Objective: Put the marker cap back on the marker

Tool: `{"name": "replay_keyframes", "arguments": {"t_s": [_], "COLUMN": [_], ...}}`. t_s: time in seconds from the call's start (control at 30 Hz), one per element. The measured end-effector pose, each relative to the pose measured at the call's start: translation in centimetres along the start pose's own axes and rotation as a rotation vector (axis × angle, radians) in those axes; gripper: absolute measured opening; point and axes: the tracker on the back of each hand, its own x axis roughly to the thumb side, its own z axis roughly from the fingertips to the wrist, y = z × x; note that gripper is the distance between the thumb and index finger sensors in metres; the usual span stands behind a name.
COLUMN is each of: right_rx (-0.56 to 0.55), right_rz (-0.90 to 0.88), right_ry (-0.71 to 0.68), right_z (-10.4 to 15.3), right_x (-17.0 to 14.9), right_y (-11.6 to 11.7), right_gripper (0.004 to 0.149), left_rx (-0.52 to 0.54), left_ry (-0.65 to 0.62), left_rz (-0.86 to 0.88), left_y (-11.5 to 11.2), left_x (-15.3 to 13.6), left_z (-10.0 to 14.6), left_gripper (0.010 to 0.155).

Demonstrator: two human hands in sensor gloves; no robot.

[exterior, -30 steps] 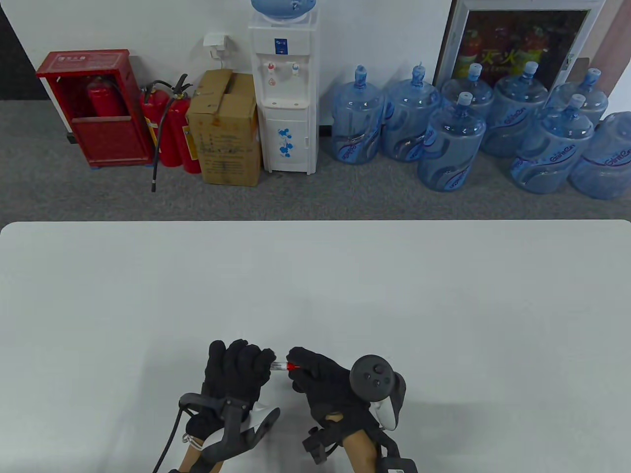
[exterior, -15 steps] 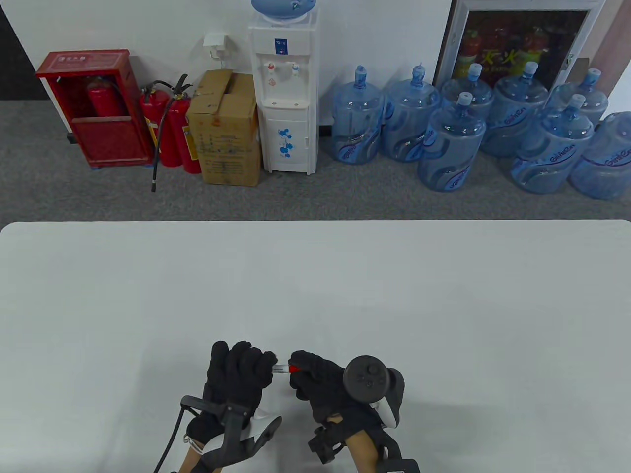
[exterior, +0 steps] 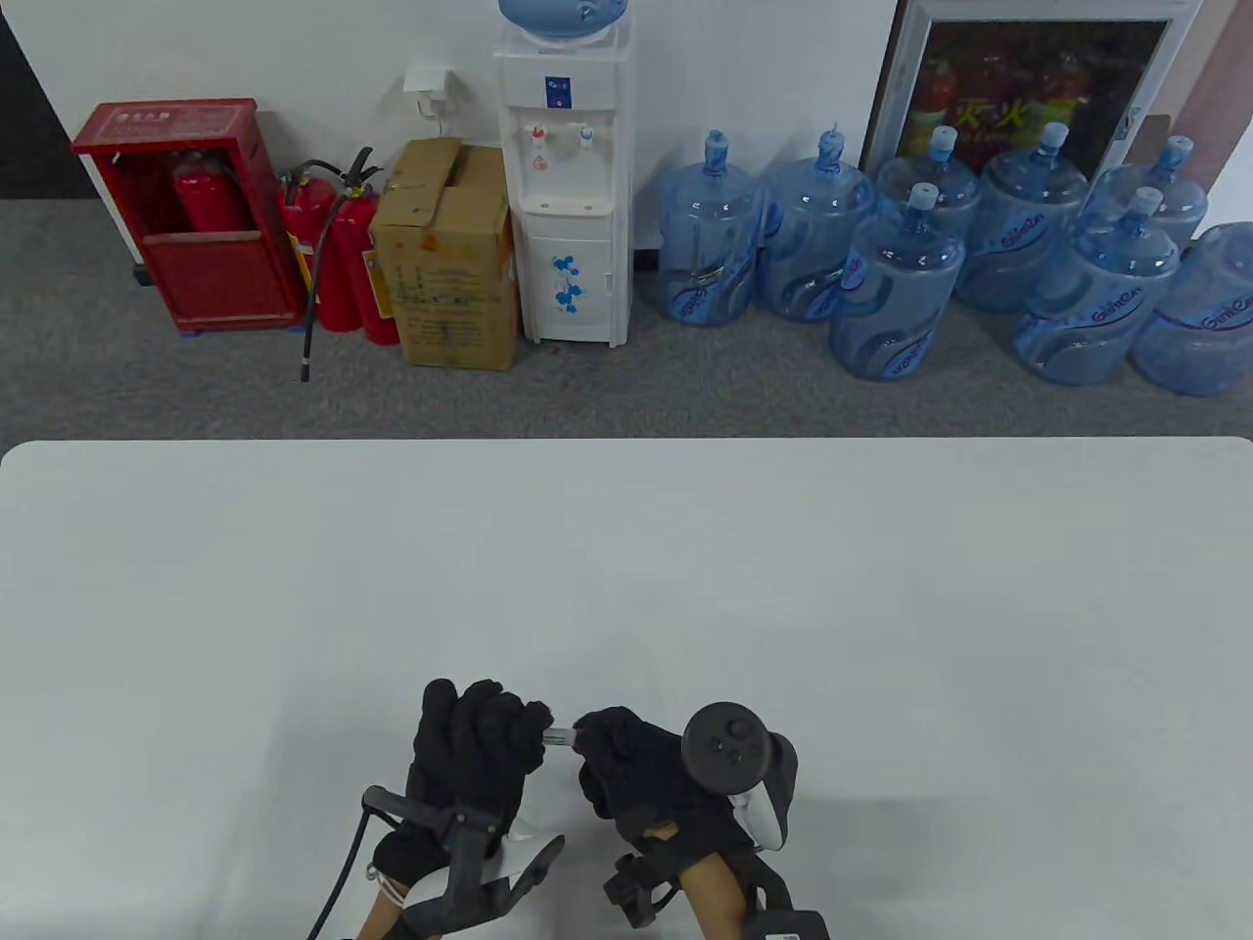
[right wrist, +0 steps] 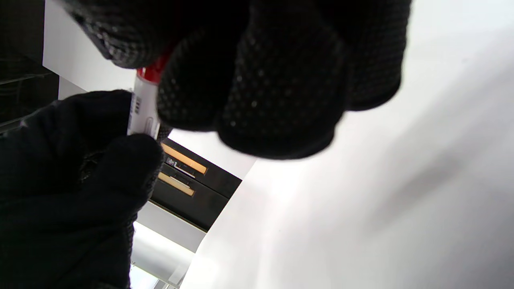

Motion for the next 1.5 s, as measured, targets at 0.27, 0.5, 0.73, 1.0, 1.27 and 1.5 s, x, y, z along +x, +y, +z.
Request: {"name": "replay_keyframes", "arguments": {"t_s": [0.27,0.5,0.73,1.0,1.27,1.5], "right_rx": [-0.003,-0.006,0.018,0.056,0.004,-0.099], "right_rz": [-0.085,-0.074,-0.022,0.006,0.003,0.027], "right_ry": [0.039,0.016,-0.027,-0.075,-0.068,-0.084], "right_z": [-0.1,0.0,0.0,0.0,0.0,0.3], "right_x": [-0.3,0.3,0.8,0.9,0.2,1.2], "right_y": [0.0,-0.3,-0.3,-0.2,-0.6,-2.2], "right_gripper": [0.052,0.051,0.05,0.048,0.049,0.046], "left_rx": [0.027,-0.007,-0.029,-0.186,-0.26,-0.187], "left_ry": [-0.015,-0.029,-0.047,-0.091,-0.052,-0.034], "left_rz": [-0.018,0.017,0.049,0.148,0.114,0.087], "left_y": [0.5,0.4,0.4,-0.5,-1.0,-0.7], "left_x": [0.3,0.5,0.6,0.5,0.2,-0.3], "left_z": [-0.1,-0.1,-0.1,-0.3,-0.4,-0.4], "left_gripper": [0.049,0.049,0.049,0.051,0.051,0.051]}}
